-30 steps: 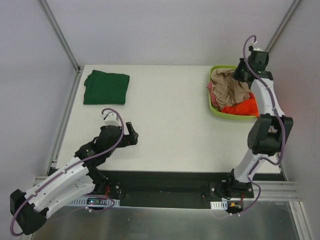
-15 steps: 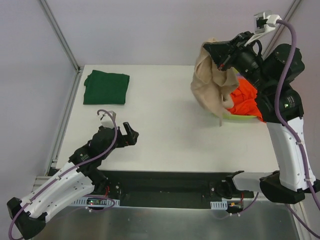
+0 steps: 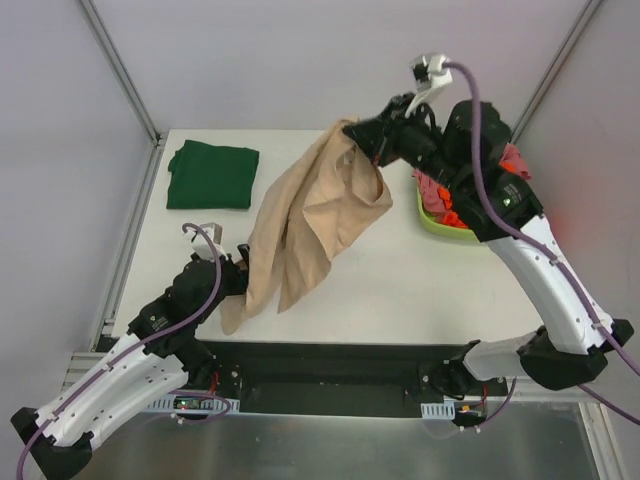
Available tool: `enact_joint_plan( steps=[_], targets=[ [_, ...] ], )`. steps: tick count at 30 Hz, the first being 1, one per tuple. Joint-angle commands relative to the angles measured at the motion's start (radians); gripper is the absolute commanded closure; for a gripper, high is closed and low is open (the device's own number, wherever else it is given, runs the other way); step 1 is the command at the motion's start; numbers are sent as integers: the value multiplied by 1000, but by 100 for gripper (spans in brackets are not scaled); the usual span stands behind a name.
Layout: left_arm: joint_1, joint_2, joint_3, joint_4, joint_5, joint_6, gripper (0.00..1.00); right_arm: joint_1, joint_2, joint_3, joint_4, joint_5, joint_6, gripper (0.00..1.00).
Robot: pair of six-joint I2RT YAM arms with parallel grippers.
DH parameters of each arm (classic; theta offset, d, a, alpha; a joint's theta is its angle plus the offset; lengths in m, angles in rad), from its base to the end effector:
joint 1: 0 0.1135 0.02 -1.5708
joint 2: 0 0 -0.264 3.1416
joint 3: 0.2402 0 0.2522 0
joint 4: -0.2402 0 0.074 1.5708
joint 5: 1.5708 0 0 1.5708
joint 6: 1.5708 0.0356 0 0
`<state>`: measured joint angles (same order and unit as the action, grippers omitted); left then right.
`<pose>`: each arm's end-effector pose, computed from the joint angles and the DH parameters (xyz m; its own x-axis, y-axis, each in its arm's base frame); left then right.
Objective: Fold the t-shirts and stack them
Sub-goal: Move the tshirt to the center of the board
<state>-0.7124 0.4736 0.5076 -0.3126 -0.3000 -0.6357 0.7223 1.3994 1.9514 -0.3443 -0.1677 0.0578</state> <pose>0.1065 -0.0781 0.2725 -0.4106 -0.3949 -0.8219 0.2059 0.8379 -0.5054 0.1903 0.1756 0.5757 0.1097 0.1726 -0.9789 -0.7820 0.6229 0.0222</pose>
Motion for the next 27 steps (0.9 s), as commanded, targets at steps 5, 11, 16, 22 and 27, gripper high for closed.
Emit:
enact_joint_plan(
  steps=[5, 11, 16, 22, 27],
  targets=[
    [1, -9, -15, 4, -71, -13, 1, -95, -312, -610, -37, 608, -24, 95],
    [1, 107, 23, -65, -139, -85, 1, -187, -313, -759, -231, 660, 31, 4],
    [1, 190, 23, -106, -159, -180, 1, -185, -396, -917, -236, 614, 68, 4],
    [2, 205, -6, -117, 50, -205, 4, -185, -612, -1204, -127, 478, 142, 4],
    [2, 131, -101, -115, 145, -225, 7, -185, -744, -1353, -44, 379, 132, 4]
  ],
)
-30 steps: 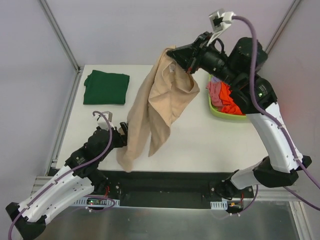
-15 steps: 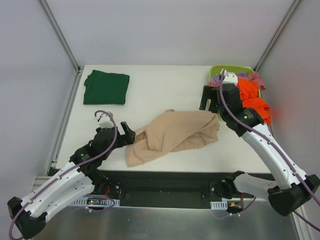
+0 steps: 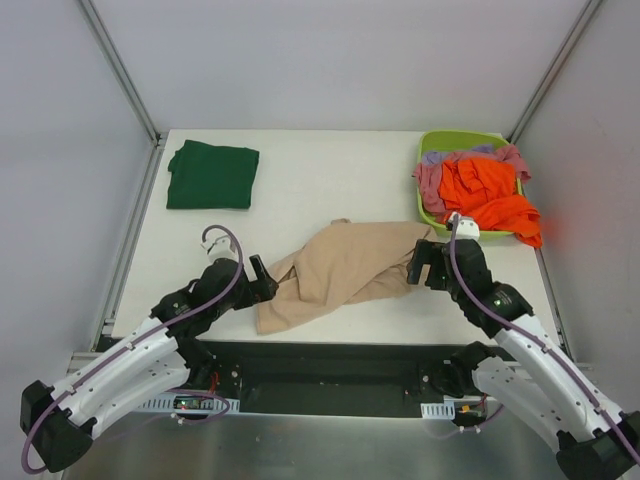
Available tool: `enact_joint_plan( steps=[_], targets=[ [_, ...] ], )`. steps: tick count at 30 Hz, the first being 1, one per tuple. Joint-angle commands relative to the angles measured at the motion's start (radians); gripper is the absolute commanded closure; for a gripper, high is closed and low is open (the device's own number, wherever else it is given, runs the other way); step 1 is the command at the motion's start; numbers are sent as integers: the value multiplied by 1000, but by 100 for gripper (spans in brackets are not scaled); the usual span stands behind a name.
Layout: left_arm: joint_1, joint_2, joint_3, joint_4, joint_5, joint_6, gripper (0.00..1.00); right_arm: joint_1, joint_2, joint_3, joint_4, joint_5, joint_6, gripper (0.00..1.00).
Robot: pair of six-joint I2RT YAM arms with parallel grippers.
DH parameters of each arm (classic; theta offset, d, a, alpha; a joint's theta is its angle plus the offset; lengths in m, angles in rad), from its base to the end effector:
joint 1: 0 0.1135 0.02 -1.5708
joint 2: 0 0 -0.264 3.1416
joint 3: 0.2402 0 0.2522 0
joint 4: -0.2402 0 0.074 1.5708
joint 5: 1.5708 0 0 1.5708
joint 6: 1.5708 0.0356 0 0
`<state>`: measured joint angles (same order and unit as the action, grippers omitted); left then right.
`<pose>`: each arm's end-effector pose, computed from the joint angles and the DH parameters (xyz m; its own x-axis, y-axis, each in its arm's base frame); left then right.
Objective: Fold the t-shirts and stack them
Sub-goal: Move the tshirt to the center of the board, then flatten out the tshirt
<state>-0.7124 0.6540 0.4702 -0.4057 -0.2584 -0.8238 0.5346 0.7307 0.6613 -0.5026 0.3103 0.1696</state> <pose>0.1213 -0.0927 0.2281 -0.6316 -0.3918 -0.6690 0.0115 0.8581 -0.5134 0.1455 0.0735 0.2742 -0.5037 -0.1114 -0.8567 -0.1818 0.9831 -0.0210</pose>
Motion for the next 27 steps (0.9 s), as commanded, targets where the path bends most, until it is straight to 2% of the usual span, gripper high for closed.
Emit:
enact_joint_plan(
  steps=[1, 3, 5, 9, 11, 13, 15, 21, 27],
  targets=[
    [2, -57, -83, -22, 100, -53, 8, 1, -86, -74, 113, -108, 18, 4],
    [2, -60, -113, -19, 96, -80, 9, 1, -103, -84, 101, -115, 11, 4],
    [2, -48, -133, 5, 84, -94, 14, 2, -116, -94, 93, -128, 5, 4],
    [2, 1, -143, 109, 119, -75, 33, 1, -123, -121, 98, -161, 7, 4],
    [2, 27, -146, 149, 117, -72, 50, 1, -122, -126, 102, -165, 19, 4],
    [2, 51, -128, 156, 113, -66, 81, 1, -116, -126, 110, -181, 39, 4],
    [4, 61, -98, 157, 108, -34, 100, 2, -113, -124, 124, -209, 45, 4],
    [2, -45, -4, 157, 45, 60, 100, 2, -108, -117, 66, -218, 50, 4],
    [2, -181, 79, 151, -154, 133, 100, 2, -106, -124, -86, -99, 129, 4]
  ],
)
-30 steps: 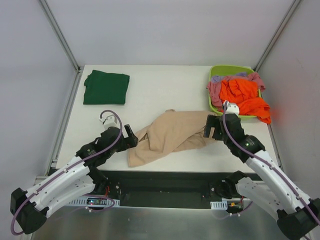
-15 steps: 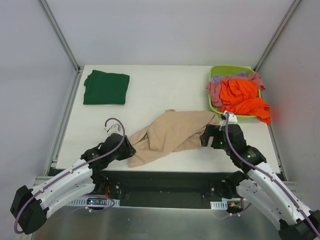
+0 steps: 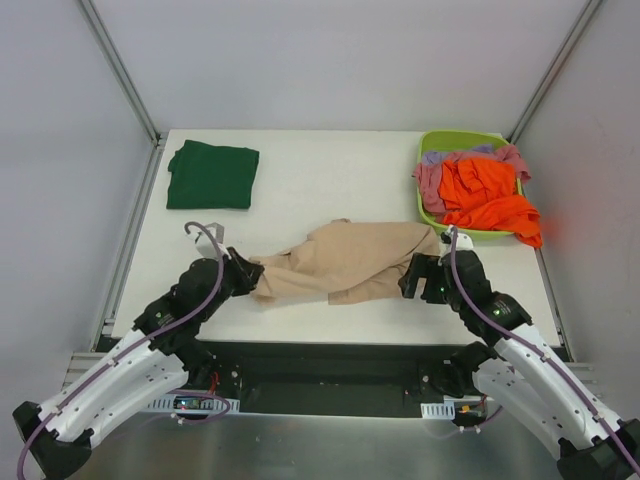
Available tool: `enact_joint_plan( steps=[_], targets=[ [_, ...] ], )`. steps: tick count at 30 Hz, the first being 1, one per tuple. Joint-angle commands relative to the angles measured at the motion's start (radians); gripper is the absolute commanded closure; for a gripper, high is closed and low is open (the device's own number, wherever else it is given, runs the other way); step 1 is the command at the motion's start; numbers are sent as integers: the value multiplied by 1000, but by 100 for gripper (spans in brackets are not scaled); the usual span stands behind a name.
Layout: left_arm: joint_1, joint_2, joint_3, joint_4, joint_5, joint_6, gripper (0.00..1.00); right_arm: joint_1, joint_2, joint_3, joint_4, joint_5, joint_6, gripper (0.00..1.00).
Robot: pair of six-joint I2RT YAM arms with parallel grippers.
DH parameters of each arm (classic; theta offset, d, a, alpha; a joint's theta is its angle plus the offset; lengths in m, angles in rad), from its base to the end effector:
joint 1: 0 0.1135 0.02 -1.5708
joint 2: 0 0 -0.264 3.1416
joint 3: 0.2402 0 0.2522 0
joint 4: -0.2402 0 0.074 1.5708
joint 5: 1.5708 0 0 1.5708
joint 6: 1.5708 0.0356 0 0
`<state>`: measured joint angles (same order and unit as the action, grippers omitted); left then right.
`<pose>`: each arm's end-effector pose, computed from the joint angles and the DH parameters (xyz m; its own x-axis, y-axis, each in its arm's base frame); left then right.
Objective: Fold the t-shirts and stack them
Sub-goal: Flatten out the tshirt
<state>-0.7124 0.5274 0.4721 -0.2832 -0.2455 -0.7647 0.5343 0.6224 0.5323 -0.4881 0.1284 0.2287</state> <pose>0.1132 -0.0864 0.2567 -0.5002 -0.4553 -0.7365 0.1584 0.7881 -0.5948 0.1283 0.0706 0.2454 -0.5517 -0.0652 -0.8315 -0.2954 0.9476 0.1217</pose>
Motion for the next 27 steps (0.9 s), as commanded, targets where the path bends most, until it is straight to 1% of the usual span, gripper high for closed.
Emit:
enact_joint_plan(
  steps=[1, 3, 6, 9, 12, 16, 18, 20, 21, 22, 23, 24, 27],
  targets=[
    [2, -58, 89, 26, -201, 73, 100, 1, 3, -8, -104, 92, 90, 4],
    [2, -61, 112, 24, -233, 82, 100, 3, 11, -31, -92, 85, 112, 4],
    [2, -41, 137, 24, -264, 105, 100, 1, 40, -63, -25, 59, 126, 4],
    [2, -29, 143, 24, -281, 97, 100, 1, 86, -103, 81, 106, 190, 4],
    [2, -26, 143, 24, -296, 97, 100, -17, 160, -124, 201, 114, 218, 2],
    [2, -35, 137, 24, -291, 97, 100, -51, 296, -114, 279, 137, 262, 1],
    [2, -43, 131, 24, -294, 99, 100, -59, 351, -106, 322, 120, 273, 4],
    [2, -47, 126, 24, -293, 100, 100, -57, 402, -107, 399, 105, 274, 8],
    [2, -49, 125, 24, -291, 102, 100, -59, 434, -106, 413, 102, 276, 15],
    [2, -50, 125, 21, -290, 104, 100, -60, 459, -98, 416, 99, 274, 23],
    [2, -53, 125, 19, -293, 105, 100, -59, 483, -89, 419, 91, 268, 40],
    [4, -56, 125, 18, -298, 107, 100, -59, 499, -80, 425, 76, 258, 53],
    [2, -63, 126, 15, -316, 108, 100, -57, 496, -55, 428, 10, 216, 83]
  ],
)
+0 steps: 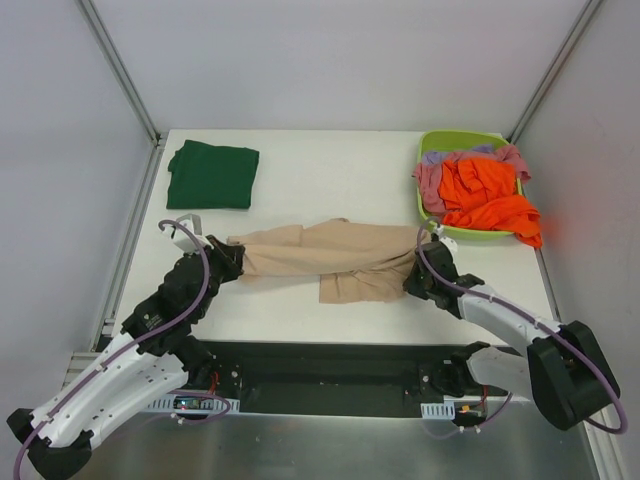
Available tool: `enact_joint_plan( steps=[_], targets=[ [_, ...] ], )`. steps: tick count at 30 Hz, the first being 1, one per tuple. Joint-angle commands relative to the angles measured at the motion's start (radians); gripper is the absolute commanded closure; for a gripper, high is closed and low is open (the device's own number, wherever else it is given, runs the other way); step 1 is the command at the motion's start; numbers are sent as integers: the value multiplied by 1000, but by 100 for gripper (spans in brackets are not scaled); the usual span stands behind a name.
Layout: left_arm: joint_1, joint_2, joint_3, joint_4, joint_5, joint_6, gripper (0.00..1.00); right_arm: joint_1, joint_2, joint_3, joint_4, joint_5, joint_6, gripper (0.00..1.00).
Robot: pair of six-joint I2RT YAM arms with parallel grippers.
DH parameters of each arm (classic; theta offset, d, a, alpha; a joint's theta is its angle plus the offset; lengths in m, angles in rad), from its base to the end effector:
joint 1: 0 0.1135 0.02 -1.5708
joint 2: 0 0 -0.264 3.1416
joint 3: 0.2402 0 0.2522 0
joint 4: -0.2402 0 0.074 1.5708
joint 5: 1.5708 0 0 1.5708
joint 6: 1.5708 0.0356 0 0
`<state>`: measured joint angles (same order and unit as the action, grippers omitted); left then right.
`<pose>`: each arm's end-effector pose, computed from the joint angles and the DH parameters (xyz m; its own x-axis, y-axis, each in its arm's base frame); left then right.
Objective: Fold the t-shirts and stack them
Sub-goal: Flatten out the tshirt
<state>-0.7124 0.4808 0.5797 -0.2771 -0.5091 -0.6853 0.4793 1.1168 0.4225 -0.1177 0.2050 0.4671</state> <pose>0.1076 -0.0700 0.3009 -0.2353 -0.5270 -0.8167 0.0759 0.8277 -0.5560 0.1859 0.0885 0.1611 -0.7223 0.1215 -0.6809 -0.0022 0.9840 0.1779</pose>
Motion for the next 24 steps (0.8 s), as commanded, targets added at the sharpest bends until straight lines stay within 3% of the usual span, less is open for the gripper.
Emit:
enact_joint_plan(
  steps=[1, 3, 9, 12, 17, 24],
  targets=[
    [2, -18, 23, 6, -58, 35, 100, -4, -26, 67, 41, -82, -47, 92],
    [2, -24, 51, -10, -87, 46, 100, -2, -112, 108, -35, -92, -82, 100],
    [1, -103, 173, -16, -127, 84, 100, -2, -513, 275, -253, -85, -218, 99],
    [1, -129, 268, -7, -121, 131, 100, -4, -610, 436, -345, -78, -274, 99],
    [2, -165, 436, 26, -75, 200, 100, -4, -615, 747, -416, -90, -340, 99],
    [2, -176, 578, 30, -59, 257, 100, -5, -499, 1146, -513, -139, -386, 99]
  ],
)
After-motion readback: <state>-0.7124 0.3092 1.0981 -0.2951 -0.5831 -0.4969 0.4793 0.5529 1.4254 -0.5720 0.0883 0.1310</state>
